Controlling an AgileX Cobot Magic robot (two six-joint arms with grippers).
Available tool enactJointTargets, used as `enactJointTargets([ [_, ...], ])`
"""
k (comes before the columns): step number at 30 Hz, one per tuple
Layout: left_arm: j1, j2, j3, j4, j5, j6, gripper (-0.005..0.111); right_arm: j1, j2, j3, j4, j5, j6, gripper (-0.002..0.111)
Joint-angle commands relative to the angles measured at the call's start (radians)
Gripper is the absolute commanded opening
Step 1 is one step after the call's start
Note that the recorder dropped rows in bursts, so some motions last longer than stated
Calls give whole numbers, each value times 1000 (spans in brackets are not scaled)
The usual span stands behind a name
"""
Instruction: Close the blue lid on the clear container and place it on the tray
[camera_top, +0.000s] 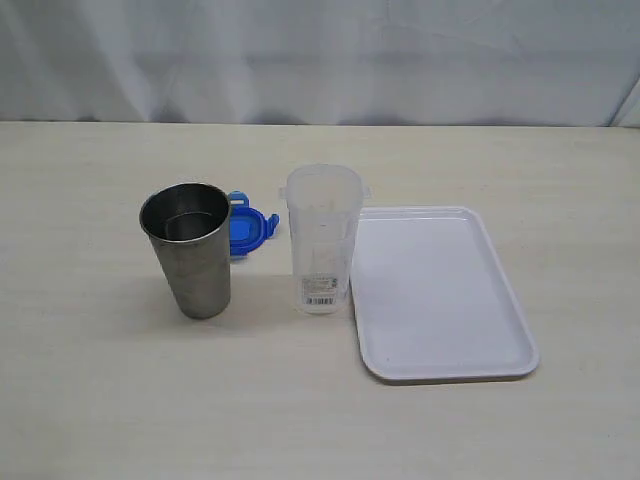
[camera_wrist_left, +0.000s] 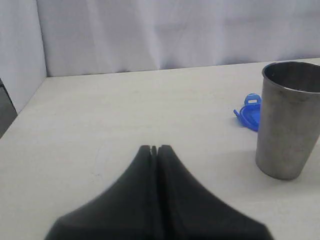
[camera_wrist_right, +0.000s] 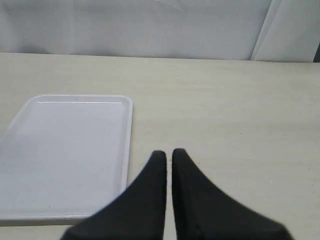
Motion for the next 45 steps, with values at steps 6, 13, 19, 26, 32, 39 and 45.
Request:
enactJointTargets([
  [6,-8,-3,4,-4,-97,0,0,2,-4,2,0,0,2,4],
  [13,-8,-3,4,-27,-507,-14,0,2,-4,2,0,0,2,4],
  [19,-8,-3,4,-23,-888,-280,0,2,-4,2,0,0,2,4],
  [26,-8,204,-64,20,-955,-320,4,2,-4,2,0,0,2,4],
  [32,-8,433,-81,283,-999,-409,23,2,-4,2,0,0,2,4],
  [39,-8,752,-81,326,-1217,-350,68,2,-4,2,0,0,2,4],
  [45,-8,1046,-81,343,-1358,-266,77,2,-4,2,0,0,2,4],
])
